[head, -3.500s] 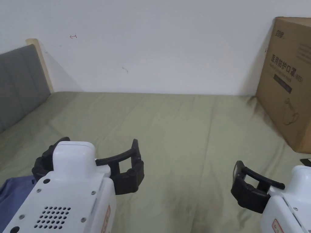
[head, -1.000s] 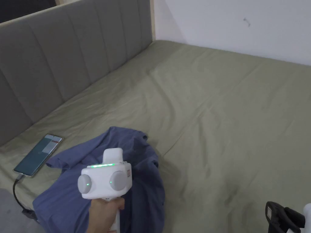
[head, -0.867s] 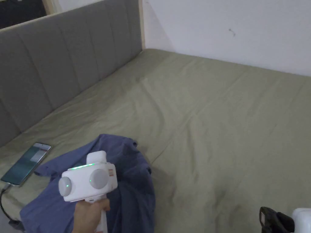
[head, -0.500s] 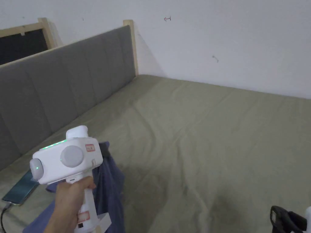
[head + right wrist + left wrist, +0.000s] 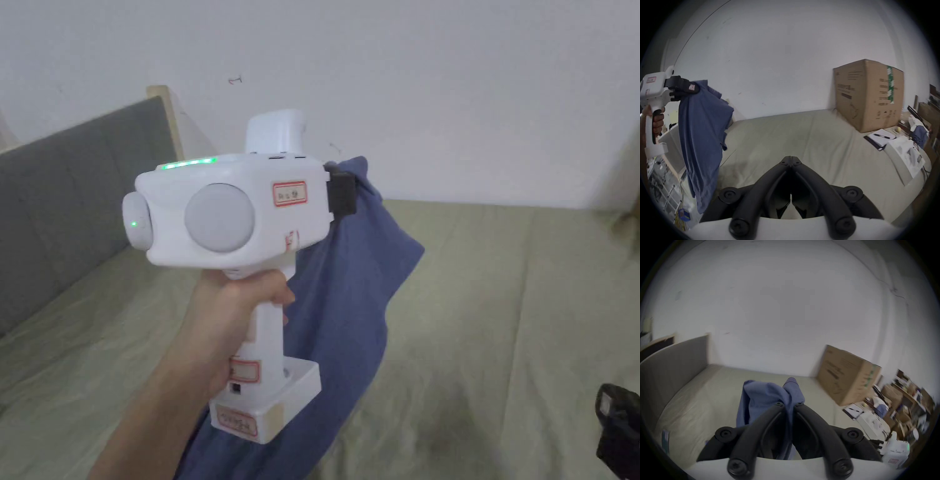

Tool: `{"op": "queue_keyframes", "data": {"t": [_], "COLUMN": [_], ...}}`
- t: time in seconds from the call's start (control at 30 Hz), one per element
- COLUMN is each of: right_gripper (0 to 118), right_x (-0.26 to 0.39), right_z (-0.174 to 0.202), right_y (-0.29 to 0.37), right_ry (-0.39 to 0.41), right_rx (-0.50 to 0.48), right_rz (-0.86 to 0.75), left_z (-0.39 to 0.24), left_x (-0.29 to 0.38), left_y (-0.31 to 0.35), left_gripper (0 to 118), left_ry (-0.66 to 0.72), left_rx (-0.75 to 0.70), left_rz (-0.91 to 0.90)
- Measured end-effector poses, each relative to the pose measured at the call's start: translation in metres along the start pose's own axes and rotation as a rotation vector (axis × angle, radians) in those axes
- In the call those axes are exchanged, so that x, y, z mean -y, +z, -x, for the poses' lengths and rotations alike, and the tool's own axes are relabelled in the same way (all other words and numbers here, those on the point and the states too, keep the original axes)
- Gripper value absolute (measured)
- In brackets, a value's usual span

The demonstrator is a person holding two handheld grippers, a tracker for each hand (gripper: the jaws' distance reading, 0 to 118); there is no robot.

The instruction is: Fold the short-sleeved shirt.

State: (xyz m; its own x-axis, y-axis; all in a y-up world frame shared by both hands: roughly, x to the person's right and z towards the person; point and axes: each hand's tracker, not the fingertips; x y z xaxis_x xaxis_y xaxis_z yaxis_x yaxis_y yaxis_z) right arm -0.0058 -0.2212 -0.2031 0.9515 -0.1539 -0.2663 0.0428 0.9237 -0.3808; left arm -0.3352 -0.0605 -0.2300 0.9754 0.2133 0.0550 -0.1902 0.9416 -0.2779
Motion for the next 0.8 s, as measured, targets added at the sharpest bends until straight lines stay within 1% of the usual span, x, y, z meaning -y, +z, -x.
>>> {"op": "queue_keyframes", "data": {"t": [0.03,0.13,0.2,0.23,0.3,0.37,0.4,0.43,0.5,0.53,0.6,0.67,0.7,0.77,0.8], "right_gripper": [0,0,0,0,0,0,0,0,0,0,0,0,0,0,0], "right_x": [-0.003,-0.007,-0.006,-0.003,0.003,0.012,0.017,0.022,0.032,0.036,0.042,0.048,0.049,0.051,0.053], "right_z": [-0.009,-0.039,-0.059,-0.069,-0.088,-0.104,-0.109,-0.113,-0.119,-0.122,-0.124,-0.13,-0.13,-0.128,-0.131], "right_y": [0.005,0.018,0.025,0.026,0.026,0.025,0.024,0.024,0.018,0.015,0.007,0.001,-0.004,-0.01,-0.012], "right_ry": [-0.011,-0.038,-0.059,-0.072,-0.108,-0.154,-0.169,-0.168,-0.153,-0.147,-0.152,-0.168,-0.169,-0.166,-0.165], "right_rx": [0.029,0.109,0.165,0.189,0.235,0.262,0.264,0.267,0.303,0.307,0.305,0.281,0.276,0.269,0.262], "right_rz": [-0.012,-0.039,-0.033,-0.028,0.001,0.044,0.068,0.075,0.115,0.124,0.16,0.167,0.178,0.189,0.194], "left_z": [-0.019,-0.061,-0.09,-0.098,-0.117,-0.127,-0.132,-0.137,-0.146,-0.148,-0.152,-0.153,-0.153,-0.145,-0.142], "left_x": [0.001,0.021,0.052,0.073,0.125,0.183,0.212,0.237,0.28,0.293,0.309,0.315,0.316,0.322,0.322], "left_y": [-0.009,-0.043,-0.072,-0.086,-0.12,-0.149,-0.159,-0.167,-0.179,-0.183,-0.189,-0.192,-0.194,-0.194,-0.194], "left_gripper": [4,4,4,4,4,4,4,4,4,4,4,5,8,33,41], "left_ry": [-0.024,-0.013,0.019,0.039,0.085,0.126,0.105,0.122,0.113,0.125,0.086,0.005,-0.008,0.003,0.033], "left_rx": [0.036,0.17,0.206,0.252,0.303,0.278,0.293,0.294,0.277,0.256,0.236,0.232,0.216,0.214,0.212], "left_rz": [0.019,0.058,0.131,0.182,0.323,0.496,0.565,0.618,0.735,0.75,0.777,0.779,0.777,0.785,0.795]}}
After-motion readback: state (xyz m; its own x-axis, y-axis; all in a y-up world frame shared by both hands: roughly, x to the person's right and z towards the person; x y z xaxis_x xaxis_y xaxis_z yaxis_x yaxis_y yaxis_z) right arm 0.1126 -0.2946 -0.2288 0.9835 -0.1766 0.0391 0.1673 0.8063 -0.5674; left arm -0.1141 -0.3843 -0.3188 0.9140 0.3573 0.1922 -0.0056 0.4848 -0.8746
